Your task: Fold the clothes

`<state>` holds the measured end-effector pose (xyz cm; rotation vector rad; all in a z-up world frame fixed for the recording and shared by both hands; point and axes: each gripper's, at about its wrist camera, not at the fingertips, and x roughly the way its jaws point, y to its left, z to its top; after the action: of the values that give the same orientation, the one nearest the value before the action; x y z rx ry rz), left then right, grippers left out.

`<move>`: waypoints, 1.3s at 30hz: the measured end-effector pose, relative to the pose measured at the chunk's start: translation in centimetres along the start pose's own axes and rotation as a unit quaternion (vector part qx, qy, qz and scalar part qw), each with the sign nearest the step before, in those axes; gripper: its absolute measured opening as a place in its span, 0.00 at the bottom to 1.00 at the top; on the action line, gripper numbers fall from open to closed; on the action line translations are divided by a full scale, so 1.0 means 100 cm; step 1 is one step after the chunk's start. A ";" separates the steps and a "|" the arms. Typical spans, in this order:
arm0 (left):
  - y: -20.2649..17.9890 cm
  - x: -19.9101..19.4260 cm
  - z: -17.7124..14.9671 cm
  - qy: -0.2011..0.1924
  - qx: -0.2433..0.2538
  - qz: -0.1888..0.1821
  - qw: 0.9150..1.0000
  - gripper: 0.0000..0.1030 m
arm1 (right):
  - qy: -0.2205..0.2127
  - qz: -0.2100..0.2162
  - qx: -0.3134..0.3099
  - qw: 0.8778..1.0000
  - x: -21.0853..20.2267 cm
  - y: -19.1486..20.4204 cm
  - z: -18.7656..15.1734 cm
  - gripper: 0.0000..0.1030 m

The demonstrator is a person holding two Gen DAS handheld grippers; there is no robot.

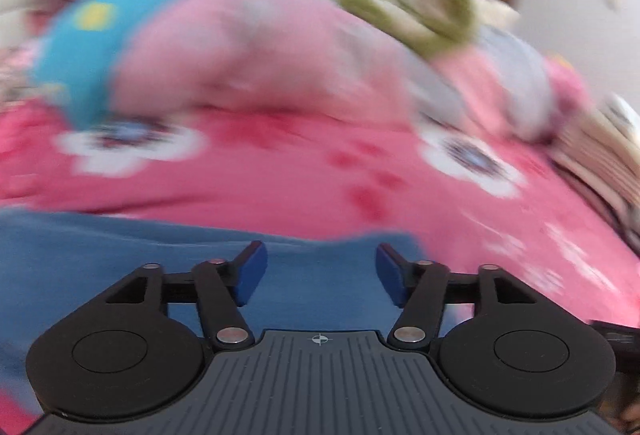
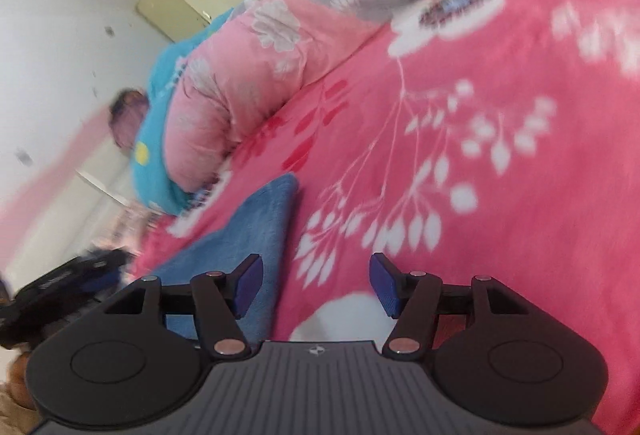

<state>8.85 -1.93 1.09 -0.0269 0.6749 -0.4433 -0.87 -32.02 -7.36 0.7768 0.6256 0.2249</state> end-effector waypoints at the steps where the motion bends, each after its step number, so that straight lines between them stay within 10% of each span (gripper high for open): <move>1: -0.012 0.012 0.001 0.015 0.012 -0.006 1.000 0.63 | 0.001 0.012 0.009 1.000 0.000 -0.003 -0.001 0.60; 8: -0.080 0.085 0.009 0.114 0.086 -0.023 0.989 0.62 | 0.039 0.113 0.027 0.992 0.007 -0.002 0.000 0.60; 17: -0.093 0.127 0.012 0.177 0.128 0.017 0.976 0.60 | 0.118 0.123 -0.042 0.984 0.045 0.033 -0.016 0.60; 30: -0.070 0.134 0.026 0.192 0.100 -0.006 0.976 0.14 | 0.152 0.169 0.066 0.972 0.086 0.011 -0.010 0.19; 39: -0.077 0.117 0.039 0.159 0.030 -0.018 0.987 0.09 | 0.101 0.200 0.092 0.970 0.073 0.004 -0.014 0.11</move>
<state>16.33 -14.15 -1.62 0.0908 0.9754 -0.5083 4.10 -27.94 -11.10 1.0658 0.6825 0.6291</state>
